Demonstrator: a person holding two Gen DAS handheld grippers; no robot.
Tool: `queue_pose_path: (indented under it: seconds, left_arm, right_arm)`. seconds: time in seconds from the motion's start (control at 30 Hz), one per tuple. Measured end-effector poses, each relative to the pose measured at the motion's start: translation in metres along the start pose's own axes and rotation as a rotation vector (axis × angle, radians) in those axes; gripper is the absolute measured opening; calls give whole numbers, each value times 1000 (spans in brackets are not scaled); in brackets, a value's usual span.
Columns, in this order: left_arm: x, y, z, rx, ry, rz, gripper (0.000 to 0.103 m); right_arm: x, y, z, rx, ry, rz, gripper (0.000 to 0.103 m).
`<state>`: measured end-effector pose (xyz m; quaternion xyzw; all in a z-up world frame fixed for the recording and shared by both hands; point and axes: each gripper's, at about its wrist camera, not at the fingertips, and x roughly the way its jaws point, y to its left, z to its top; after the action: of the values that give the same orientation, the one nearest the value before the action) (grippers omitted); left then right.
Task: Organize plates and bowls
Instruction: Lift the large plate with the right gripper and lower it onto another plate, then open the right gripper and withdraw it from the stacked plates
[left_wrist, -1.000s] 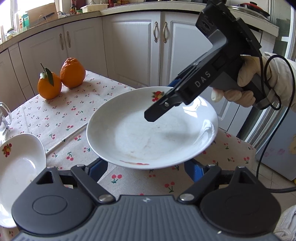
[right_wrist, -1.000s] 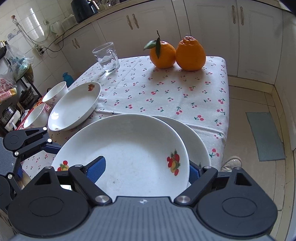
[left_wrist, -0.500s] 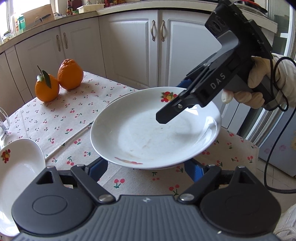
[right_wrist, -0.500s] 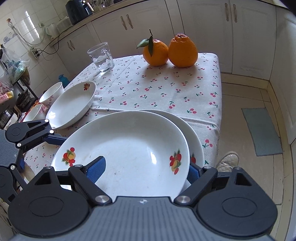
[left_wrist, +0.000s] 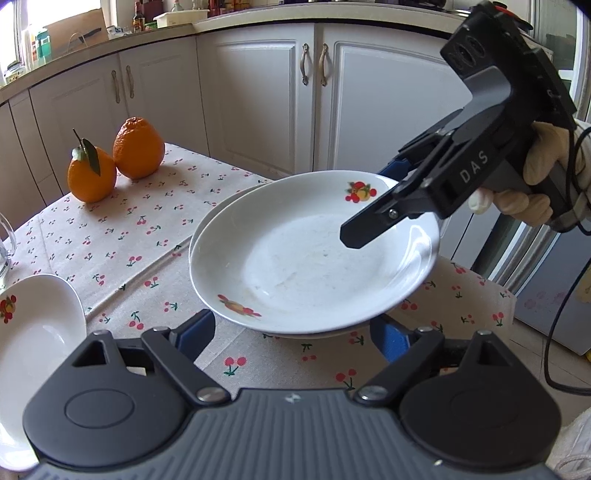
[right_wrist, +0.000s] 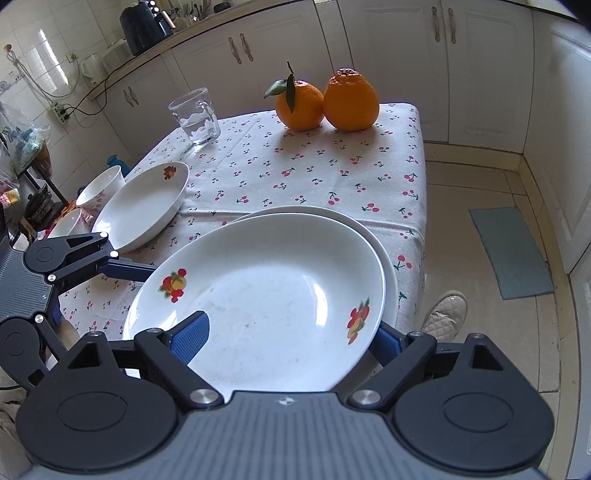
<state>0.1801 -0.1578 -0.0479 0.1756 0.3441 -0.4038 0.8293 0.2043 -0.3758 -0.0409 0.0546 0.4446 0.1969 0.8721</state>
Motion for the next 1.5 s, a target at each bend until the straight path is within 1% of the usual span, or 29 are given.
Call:
queue_pose_path:
  seconds: [0.4, 0.57, 0.8, 0.97, 1.2, 1.3, 1.4, 1.5]
  left_arm:
    - [1, 0, -3, -22, -12, -20, 92]
    - [3, 0, -4, -24, -13, -32, 93]
    - [3, 1, -5, -29, -16, -40, 94]
    - [2, -1, -5, -27, -21, -28, 93]
    - [2, -2, -5, -22, -23, -23, 92]
    - [2, -3, -6, -16, -17, -22, 92]
    - [2, -2, -6, -27, -22, -16, 92]
    - [-6, -1, -7, -46, -46, -6, 92]
  right_arm:
    - [1, 25, -7, -21, -15, -160, 95]
    - [3, 36, -11, -33, -14, -221, 98]
    - [5, 41, -13, -42, -7, -255, 99]
    - [5, 42, -13, -36, -11, -262, 100]
    - [9, 46, -14, -46, -13, -300, 102]
    - [11, 44, -15, -40, 6, -313, 102]
    - [11, 43, -18, -40, 6, -316, 102]
    - [6, 44, -19, -35, -5, -307, 102]
